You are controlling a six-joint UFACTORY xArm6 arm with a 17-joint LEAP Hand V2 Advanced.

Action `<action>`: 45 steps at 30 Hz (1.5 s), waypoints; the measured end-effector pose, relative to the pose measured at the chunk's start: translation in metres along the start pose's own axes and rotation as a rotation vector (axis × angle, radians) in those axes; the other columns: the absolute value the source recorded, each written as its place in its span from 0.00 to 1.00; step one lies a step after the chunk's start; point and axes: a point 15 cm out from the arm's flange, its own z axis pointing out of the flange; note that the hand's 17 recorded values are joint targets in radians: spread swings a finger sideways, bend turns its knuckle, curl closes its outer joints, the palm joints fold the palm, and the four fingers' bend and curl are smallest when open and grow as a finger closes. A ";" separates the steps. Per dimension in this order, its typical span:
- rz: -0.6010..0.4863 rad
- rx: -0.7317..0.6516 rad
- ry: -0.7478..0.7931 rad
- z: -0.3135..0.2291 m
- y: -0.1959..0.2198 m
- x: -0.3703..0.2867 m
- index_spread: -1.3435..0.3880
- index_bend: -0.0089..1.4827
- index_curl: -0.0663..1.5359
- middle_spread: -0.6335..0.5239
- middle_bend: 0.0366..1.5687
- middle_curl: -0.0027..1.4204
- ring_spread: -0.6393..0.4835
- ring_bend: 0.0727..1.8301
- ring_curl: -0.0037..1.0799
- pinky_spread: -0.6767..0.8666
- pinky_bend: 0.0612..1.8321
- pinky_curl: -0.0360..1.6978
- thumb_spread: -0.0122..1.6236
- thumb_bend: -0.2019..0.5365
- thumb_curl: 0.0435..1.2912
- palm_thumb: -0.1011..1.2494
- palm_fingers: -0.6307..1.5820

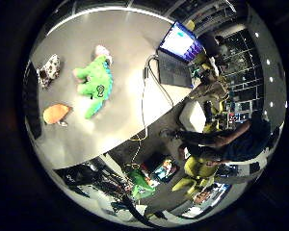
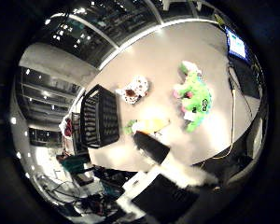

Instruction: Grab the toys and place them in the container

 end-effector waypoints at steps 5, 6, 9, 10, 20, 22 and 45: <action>0.012 -0.074 -0.022 0.040 -0.004 0.005 0.63 0.10 0.19 0.69 0.11 0.23 0.79 0.13 0.22 0.71 0.22 0.20 0.63 0.23 0.18 0.35 0.34; 0.015 -0.087 -0.026 0.047 -0.005 0.005 0.63 0.10 0.19 0.70 0.11 0.23 0.79 0.13 0.22 0.72 0.22 0.20 0.63 0.23 0.18 0.34 0.33; 0.021 -0.117 -0.035 0.066 -0.008 0.006 0.64 0.10 0.19 0.72 0.11 0.23 0.80 0.13 0.22 0.72 0.23 0.20 0.62 0.23 0.18 0.32 0.32; 0.023 -0.126 -0.037 0.071 -0.009 0.006 0.64 0.10 0.19 0.72 0.11 0.23 0.80 0.14 0.22 0.72 0.23 0.20 0.62 0.23 0.18 0.31 0.31; 0.045 -0.189 -0.052 0.124 -0.033 0.005 0.65 0.11 0.19 0.73 0.12 0.24 0.81 0.14 0.23 0.72 0.23 0.20 0.61 0.24 0.18 0.30 0.31; 0.048 -0.204 -0.054 0.135 -0.035 0.005 0.65 0.11 0.19 0.73 0.12 0.24 0.80 0.14 0.23 0.72 0.23 0.20 0.61 0.24 0.18 0.30 0.31; 0.081 -0.300 -0.051 0.211 -0.042 0.037 0.63 0.09 0.17 0.52 0.28 0.29 0.57 0.46 0.35 0.56 0.40 0.22 0.63 0.26 0.21 0.46 0.65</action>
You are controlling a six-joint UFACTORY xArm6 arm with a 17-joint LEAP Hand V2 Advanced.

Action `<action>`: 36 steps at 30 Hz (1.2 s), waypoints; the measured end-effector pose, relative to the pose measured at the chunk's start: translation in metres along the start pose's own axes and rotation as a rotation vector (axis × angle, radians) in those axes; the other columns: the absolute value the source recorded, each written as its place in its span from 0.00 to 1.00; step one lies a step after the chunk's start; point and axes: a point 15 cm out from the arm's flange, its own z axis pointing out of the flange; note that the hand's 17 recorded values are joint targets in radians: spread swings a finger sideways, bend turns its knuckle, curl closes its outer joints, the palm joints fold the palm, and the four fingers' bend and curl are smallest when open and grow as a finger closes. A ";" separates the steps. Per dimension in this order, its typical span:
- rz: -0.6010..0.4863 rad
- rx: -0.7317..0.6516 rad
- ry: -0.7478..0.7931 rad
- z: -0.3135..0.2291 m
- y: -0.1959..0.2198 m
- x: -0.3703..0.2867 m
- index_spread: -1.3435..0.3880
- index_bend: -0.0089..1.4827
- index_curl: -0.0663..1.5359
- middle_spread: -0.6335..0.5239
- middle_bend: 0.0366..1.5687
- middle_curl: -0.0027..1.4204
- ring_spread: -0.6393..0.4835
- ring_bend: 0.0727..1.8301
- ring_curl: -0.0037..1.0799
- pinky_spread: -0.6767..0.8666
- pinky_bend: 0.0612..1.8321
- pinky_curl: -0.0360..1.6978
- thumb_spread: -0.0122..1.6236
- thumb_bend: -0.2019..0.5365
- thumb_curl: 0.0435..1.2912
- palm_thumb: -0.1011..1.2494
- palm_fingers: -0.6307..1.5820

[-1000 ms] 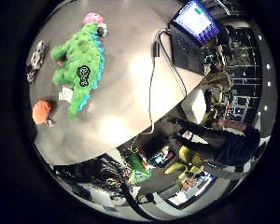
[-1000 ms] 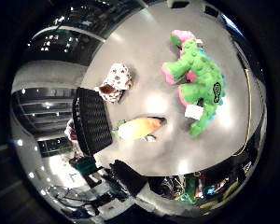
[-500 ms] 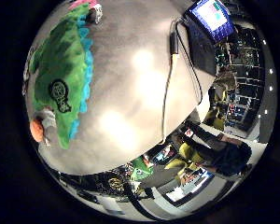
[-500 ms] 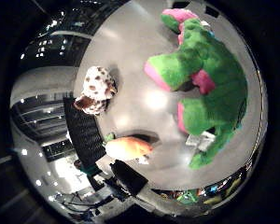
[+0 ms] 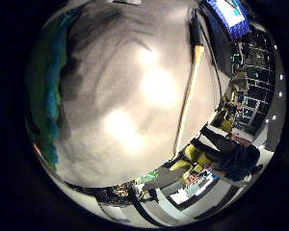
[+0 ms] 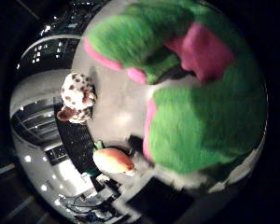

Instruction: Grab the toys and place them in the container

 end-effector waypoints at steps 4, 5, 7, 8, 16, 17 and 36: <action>-0.004 0.013 0.014 -0.008 -0.001 0.006 0.57 0.20 0.20 0.40 0.45 0.36 0.39 0.54 0.41 0.27 0.50 0.25 0.63 0.26 0.22 0.53 0.87; -0.004 0.017 0.015 -0.010 -0.002 0.006 0.55 0.26 0.23 0.39 0.49 0.38 0.37 0.55 0.42 0.24 0.52 0.26 0.63 0.26 0.23 0.55 0.90; -0.008 0.038 0.020 -0.022 -0.005 0.007 0.55 0.41 0.30 0.39 0.58 0.42 0.37 0.58 0.45 0.23 0.57 0.29 0.63 0.26 0.23 0.60 0.91; -0.010 0.050 0.023 -0.028 -0.007 0.008 0.55 0.48 0.33 0.39 0.62 0.43 0.37 0.60 0.46 0.23 0.60 0.31 0.62 0.26 0.24 0.62 0.90; -0.012 0.159 0.050 -0.105 -0.003 0.016 0.60 0.74 0.48 0.42 0.79 0.49 0.38 0.73 0.57 0.29 0.71 0.41 0.63 0.26 0.27 0.75 0.81; -0.013 0.162 0.050 -0.110 0.003 0.015 0.61 0.75 0.49 0.42 0.80 0.49 0.38 0.74 0.58 0.29 0.71 0.42 0.63 0.26 0.28 0.76 0.81; -0.431 0.287 -0.032 -0.257 0.154 -0.252 0.64 0.77 0.54 0.44 0.86 0.48 0.40 0.76 0.61 0.31 0.66 0.57 0.66 0.25 0.33 0.82 0.79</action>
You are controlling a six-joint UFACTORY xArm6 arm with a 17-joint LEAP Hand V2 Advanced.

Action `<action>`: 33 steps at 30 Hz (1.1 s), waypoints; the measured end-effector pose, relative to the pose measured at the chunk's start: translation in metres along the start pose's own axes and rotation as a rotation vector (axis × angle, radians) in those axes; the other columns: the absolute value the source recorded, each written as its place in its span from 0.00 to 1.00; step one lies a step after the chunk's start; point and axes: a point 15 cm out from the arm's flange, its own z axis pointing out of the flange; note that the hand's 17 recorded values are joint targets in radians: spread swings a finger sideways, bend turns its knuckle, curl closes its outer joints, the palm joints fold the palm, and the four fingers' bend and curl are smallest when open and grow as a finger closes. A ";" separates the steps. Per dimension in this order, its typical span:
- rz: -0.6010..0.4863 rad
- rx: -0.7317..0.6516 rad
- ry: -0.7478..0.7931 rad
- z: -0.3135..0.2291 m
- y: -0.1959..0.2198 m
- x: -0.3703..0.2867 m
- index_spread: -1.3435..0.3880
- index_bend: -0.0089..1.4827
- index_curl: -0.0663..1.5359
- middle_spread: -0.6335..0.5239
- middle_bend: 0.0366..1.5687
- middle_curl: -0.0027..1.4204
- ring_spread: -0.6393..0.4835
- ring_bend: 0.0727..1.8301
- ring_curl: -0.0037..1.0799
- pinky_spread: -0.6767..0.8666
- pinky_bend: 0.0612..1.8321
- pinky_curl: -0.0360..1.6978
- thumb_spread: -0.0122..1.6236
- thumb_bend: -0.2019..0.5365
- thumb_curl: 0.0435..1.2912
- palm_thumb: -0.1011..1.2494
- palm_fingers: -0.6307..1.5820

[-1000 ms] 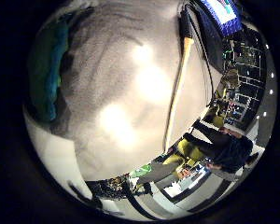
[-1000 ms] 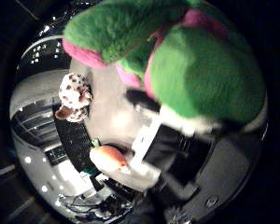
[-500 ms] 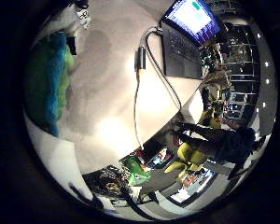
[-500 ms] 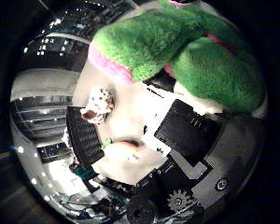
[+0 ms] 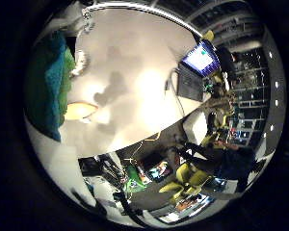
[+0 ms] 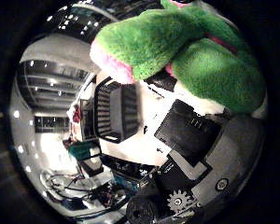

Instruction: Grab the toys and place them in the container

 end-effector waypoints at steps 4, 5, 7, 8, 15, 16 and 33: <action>-0.095 0.013 -0.044 -0.008 0.000 -0.090 0.64 0.76 0.54 0.45 0.86 0.47 0.40 0.76 0.61 0.31 0.64 0.60 0.66 0.25 0.34 0.82 0.79; -0.121 0.013 -0.055 -0.008 0.002 -0.112 0.64 0.76 0.54 0.45 0.86 0.47 0.40 0.76 0.61 0.31 0.64 0.61 0.66 0.25 0.34 0.82 0.79; -0.170 0.008 -0.077 -0.007 0.010 -0.155 0.64 0.76 0.54 0.45 0.86 0.47 0.40 0.76 0.61 0.31 0.63 0.62 0.66 0.25 0.34 0.82 0.79; -0.192 0.003 -0.088 -0.006 0.014 -0.175 0.64 0.76 0.54 0.45 0.86 0.47 0.40 0.76 0.61 0.31 0.63 0.62 0.66 0.25 0.34 0.82 0.79; -0.315 0.038 -0.131 0.031 0.016 -0.277 0.64 0.76 0.55 0.45 0.86 0.46 0.40 0.75 0.61 0.30 0.61 0.65 0.66 0.25 0.35 0.82 0.79; -0.329 0.024 -0.131 0.041 0.020 -0.287 0.64 0.75 0.55 0.45 0.86 0.46 0.40 0.75 0.61 0.30 0.61 0.65 0.66 0.25 0.35 0.82 0.79; -0.520 -0.070 -0.022 0.078 0.021 -0.282 0.48 0.11 0.26 0.60 0.13 0.20 0.75 0.17 0.21 0.71 0.23 0.32 0.63 0.22 0.27 0.57 0.24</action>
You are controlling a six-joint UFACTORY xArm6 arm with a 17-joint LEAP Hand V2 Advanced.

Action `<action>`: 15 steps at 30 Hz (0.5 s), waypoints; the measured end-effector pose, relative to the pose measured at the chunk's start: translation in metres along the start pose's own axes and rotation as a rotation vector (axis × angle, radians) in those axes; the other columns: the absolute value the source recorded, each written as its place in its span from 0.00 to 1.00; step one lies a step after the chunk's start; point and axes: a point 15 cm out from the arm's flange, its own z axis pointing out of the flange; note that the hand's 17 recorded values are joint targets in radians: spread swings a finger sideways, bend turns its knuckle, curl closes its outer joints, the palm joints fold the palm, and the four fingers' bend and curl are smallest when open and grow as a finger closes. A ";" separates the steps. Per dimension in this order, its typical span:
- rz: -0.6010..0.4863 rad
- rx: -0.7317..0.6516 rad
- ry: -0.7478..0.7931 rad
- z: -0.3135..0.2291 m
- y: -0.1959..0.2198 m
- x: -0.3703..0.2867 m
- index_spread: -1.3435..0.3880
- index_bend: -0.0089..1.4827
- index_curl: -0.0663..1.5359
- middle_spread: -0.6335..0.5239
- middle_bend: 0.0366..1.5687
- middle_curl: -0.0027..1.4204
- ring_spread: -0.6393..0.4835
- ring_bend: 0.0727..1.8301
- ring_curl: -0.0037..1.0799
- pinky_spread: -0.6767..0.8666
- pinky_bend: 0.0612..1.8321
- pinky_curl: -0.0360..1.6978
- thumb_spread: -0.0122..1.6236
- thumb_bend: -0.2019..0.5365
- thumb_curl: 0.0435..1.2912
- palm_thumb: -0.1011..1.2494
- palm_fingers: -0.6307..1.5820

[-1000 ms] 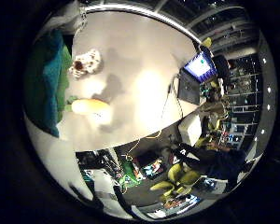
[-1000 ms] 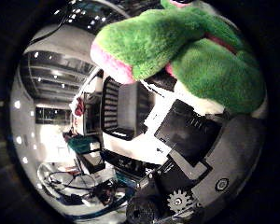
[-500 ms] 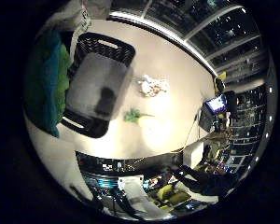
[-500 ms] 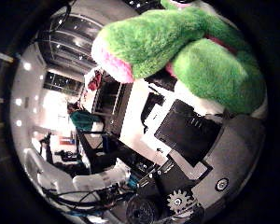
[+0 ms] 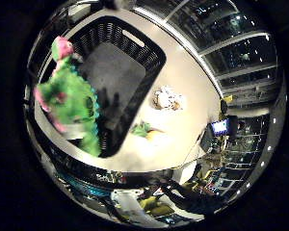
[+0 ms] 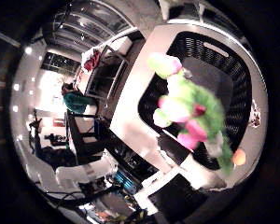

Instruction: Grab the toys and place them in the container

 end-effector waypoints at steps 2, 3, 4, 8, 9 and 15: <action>0.018 -0.013 0.006 -0.008 0.005 0.017 0.48 0.10 0.25 0.61 0.11 0.20 0.76 0.15 0.20 0.71 0.21 0.30 0.62 0.22 0.26 0.55 0.25; 0.022 -0.009 0.008 -0.013 0.007 0.023 0.49 0.10 0.24 0.61 0.11 0.20 0.76 0.15 0.20 0.71 0.21 0.30 0.63 0.22 0.25 0.55 0.25; 0.026 0.001 0.012 -0.021 0.010 0.031 0.49 0.10 0.24 0.61 0.10 0.20 0.76 0.14 0.20 0.72 0.21 0.29 0.63 0.23 0.25 0.55 0.25; 0.057 0.048 0.036 -0.049 0.020 0.065 0.51 0.11 0.22 0.62 0.10 0.20 0.76 0.12 0.20 0.72 0.19 0.26 0.63 0.23 0.23 0.53 0.27; 0.077 0.047 0.046 -0.051 0.028 0.079 0.52 0.10 0.21 0.62 0.11 0.21 0.76 0.12 0.20 0.72 0.19 0.26 0.62 0.23 0.23 0.53 0.28; 0.171 -0.023 0.079 -0.027 0.099 0.138 0.56 0.11 0.20 0.61 0.14 0.23 0.74 0.12 0.22 0.71 0.18 0.23 0.63 0.24 0.22 0.51 0.32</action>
